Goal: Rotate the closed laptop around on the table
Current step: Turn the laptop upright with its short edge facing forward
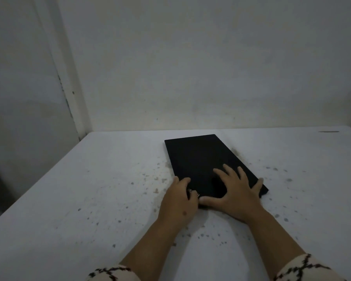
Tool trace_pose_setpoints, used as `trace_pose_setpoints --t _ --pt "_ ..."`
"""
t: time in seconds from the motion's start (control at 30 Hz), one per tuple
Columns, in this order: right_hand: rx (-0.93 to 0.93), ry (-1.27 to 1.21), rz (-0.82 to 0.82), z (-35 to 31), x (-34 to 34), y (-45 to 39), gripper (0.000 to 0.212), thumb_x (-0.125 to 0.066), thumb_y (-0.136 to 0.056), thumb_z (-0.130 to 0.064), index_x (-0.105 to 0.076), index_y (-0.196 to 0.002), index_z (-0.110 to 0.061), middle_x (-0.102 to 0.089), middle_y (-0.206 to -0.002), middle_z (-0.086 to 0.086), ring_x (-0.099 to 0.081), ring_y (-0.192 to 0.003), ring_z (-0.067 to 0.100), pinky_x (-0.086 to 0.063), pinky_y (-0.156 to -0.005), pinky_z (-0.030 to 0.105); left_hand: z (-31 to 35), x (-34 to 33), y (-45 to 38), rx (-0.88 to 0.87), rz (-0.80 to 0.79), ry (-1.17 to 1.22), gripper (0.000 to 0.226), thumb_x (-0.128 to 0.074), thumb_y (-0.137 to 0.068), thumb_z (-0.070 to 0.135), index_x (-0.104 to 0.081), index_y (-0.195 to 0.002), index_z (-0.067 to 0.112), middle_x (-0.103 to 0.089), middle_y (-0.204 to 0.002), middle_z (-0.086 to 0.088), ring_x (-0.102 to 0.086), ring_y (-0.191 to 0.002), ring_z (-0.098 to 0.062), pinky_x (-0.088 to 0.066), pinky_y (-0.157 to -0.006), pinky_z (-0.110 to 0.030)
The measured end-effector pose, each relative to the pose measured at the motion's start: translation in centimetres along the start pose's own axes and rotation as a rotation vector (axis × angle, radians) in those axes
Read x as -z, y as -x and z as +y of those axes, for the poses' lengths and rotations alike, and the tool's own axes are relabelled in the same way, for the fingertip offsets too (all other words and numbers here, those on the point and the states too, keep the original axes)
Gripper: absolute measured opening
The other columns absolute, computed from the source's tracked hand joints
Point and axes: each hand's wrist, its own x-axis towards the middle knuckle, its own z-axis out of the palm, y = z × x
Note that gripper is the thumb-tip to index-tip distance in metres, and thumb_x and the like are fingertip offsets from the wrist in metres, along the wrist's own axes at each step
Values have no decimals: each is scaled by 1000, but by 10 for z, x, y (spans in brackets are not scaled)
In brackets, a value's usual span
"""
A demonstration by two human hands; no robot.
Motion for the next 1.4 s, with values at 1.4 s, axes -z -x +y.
trace_pose_setpoints --t 1.4 --pt "-16 155 -69 -41 -26 -18 86 -37 -85 -62 -4 -147 -12 0 -159 11 5 -145 35 4 -113 60 -40 13 -113 -341 -294 -532 65 -26 -87 59 -10 -144 33 -3 -159 5 1 -145 -13 -10 -118 -45"
